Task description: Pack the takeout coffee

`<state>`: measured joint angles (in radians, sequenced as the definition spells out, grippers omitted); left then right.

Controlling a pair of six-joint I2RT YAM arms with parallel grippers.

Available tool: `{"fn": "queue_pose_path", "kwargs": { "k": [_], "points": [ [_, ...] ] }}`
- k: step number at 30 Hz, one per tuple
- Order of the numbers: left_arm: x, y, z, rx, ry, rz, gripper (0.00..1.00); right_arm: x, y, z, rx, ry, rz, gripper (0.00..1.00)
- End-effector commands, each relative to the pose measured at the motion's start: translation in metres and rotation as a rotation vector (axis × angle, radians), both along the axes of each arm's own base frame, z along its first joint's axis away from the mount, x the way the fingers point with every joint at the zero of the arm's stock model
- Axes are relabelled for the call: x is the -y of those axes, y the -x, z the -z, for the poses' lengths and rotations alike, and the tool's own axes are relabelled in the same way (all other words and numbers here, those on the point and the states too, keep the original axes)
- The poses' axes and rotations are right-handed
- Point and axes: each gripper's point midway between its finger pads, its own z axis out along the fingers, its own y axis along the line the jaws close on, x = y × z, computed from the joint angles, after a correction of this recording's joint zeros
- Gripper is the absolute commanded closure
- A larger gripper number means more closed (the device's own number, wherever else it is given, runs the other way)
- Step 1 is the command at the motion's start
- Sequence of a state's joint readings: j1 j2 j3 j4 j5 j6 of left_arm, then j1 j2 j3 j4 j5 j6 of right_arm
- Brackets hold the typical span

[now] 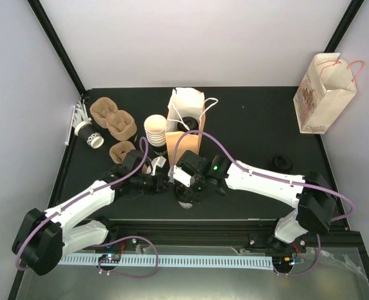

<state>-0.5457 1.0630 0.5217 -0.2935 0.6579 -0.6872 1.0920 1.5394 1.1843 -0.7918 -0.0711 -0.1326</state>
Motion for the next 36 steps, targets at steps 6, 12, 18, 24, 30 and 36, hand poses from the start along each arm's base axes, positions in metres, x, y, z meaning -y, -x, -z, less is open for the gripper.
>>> {"fn": "queue_pose_path", "kwargs": {
  "k": [6, 12, 18, 24, 30, 36],
  "points": [
    [0.000, 0.002, 0.011, -0.019, -0.029, 0.015, 0.82, 0.013, 0.017, 0.036, -0.092, 0.051, 0.040, 0.26],
    [-0.002, 0.005, 0.025, -0.038, -0.047, 0.013, 0.82, 0.020, 0.035, 0.059, -0.120, 0.078, 0.058, 0.31],
    [-0.005, 0.009, 0.037, -0.050, -0.061, 0.007, 0.82, 0.021, 0.045, 0.071, -0.135, 0.071, 0.077, 0.36],
    [-0.005, 0.014, 0.046, -0.067, -0.060, 0.008, 0.82, 0.023, 0.050, 0.080, -0.129, 0.090, 0.092, 0.40],
    [-0.002, 0.007, 0.026, -0.019, -0.038, -0.001, 0.78, 0.019, 0.036, 0.059, -0.070, 0.038, 0.173, 0.42],
    [-0.006, 0.000, -0.012, 0.079, 0.000, -0.050, 0.59, 0.019, 0.019, 0.042, -0.036, 0.015, 0.303, 0.42]
  ]
}}
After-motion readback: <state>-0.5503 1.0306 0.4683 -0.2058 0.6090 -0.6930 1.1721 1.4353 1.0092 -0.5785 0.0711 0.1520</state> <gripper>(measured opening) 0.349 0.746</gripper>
